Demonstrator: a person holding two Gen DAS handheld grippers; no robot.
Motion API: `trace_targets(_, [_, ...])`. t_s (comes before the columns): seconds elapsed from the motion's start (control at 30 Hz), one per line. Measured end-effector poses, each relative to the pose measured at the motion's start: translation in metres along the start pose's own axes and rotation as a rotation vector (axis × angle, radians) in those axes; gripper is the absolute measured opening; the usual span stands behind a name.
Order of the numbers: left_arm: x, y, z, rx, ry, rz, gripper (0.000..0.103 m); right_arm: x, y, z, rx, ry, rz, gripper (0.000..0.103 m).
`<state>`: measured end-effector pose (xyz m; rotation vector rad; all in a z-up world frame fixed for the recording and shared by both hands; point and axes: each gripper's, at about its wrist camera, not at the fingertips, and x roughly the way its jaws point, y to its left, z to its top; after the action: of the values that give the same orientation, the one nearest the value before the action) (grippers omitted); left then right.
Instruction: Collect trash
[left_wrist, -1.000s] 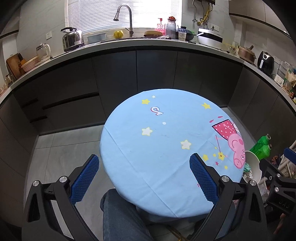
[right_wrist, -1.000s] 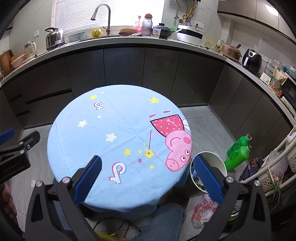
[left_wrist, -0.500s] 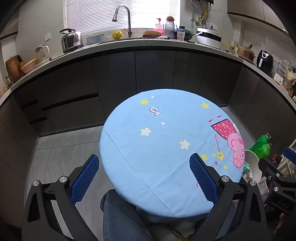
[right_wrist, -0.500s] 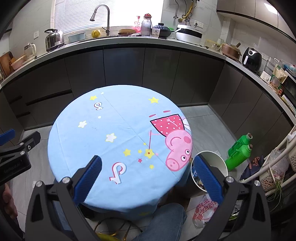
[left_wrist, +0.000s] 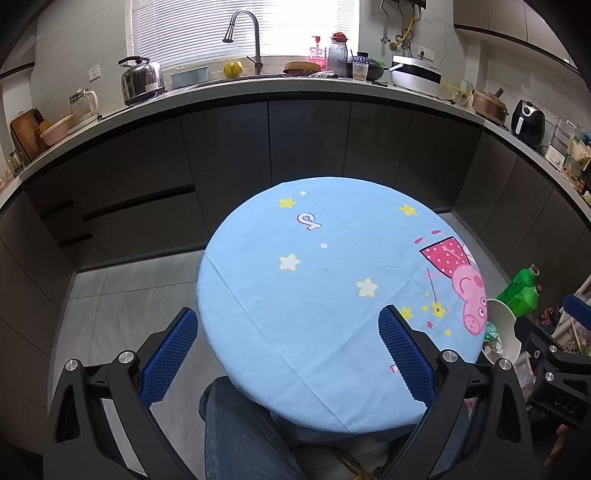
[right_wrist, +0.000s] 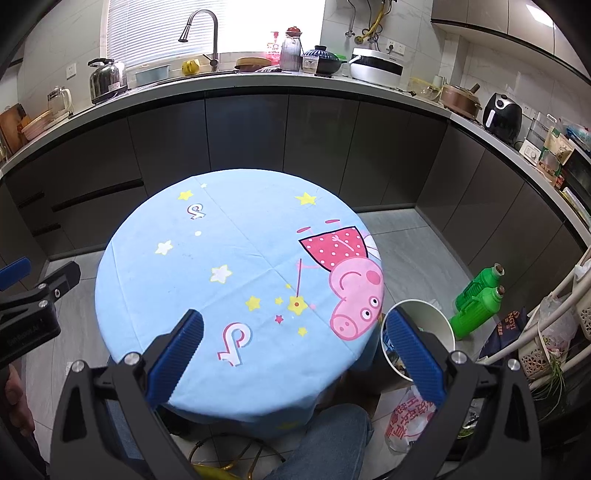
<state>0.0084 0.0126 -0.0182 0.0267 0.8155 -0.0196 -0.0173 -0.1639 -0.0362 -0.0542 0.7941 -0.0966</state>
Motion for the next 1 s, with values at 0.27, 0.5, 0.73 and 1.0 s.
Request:
trace_targets(0.27, [-0.0010, 0.0002, 0.0003, -0.001, -0.001, -0.003, 0.095, -0.0016, -0.0004, -0.0007, 0.004, -0.004, -0.002, 0.100])
trace_targets(0.5, [-0.0024, 0.0011, 0.0014, -0.003, -0.005, -0.006, 0.095, -0.0024, -0.0003, -0.0005, 0.002, -0.006, 0.000, 0.100])
trace_targets(0.73, [-0.0057, 0.0018, 0.0029, -0.008, -0.010, -0.009, 0.095, -0.0035, -0.0006, -0.0009, 0.003, -0.008, -0.002, 0.100])
trace_targets(1.0, [-0.0062, 0.0018, 0.0026, -0.008, -0.006, -0.011, 0.095, -0.0038, 0.0002, -0.0007, 0.004, -0.008, -0.003, 0.100])
